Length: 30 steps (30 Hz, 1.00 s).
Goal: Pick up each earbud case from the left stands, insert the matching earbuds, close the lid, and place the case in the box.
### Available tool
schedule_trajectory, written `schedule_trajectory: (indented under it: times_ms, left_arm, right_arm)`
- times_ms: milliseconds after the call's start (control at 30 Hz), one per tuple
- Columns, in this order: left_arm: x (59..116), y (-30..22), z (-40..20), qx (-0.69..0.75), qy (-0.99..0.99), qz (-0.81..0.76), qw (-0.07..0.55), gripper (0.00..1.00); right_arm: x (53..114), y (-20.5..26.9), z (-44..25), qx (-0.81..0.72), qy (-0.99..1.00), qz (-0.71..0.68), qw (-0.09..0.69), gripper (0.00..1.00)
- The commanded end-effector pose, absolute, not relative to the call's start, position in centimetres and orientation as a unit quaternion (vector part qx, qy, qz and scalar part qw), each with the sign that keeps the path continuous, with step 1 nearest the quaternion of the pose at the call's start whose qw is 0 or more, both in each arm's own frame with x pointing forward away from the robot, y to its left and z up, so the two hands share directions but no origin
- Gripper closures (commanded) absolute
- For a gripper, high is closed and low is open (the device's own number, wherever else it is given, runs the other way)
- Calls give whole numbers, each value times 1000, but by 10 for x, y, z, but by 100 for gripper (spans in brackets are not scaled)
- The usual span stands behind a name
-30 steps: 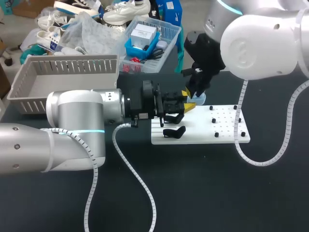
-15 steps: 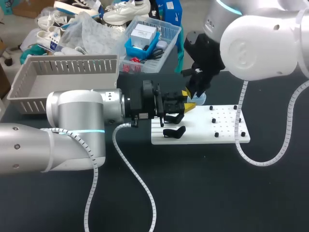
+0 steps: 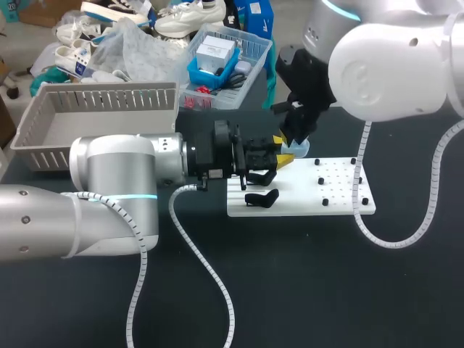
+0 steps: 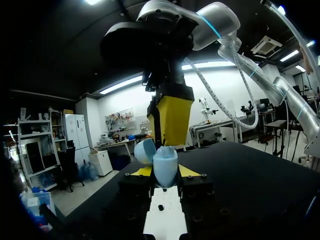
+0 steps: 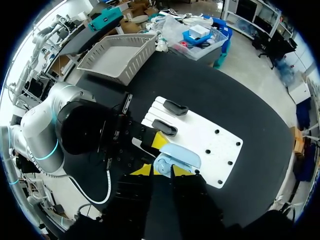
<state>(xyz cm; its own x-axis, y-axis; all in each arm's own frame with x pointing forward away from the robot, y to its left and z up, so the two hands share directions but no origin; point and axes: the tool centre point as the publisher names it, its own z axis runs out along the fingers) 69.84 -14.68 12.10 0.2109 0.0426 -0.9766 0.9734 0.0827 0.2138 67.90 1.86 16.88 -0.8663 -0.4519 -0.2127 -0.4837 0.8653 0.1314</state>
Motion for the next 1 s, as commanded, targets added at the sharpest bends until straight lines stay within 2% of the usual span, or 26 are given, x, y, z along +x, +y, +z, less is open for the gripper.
schedule_trajectory:
  times_ms: [33, 333, 667, 1000]
  left_arm:
    - [699, -147, 120, 536, 473, -413, 564, 100]
    - [699, -147, 120, 536, 473, -413, 564, 100]
    - [699, -147, 120, 536, 473, -413, 564, 100]
    - [699, -147, 120, 536, 473, -413, 564, 100]
  right_arm:
    - [675, 16, 169, -241, 962, 89, 92, 79]
    - [678, 11, 184, -238, 962, 84, 109, 77]
    - [708, 3, 204, -218, 962, 92, 139, 77]
    - [736, -3, 183, -189, 969, 98, 129, 76]
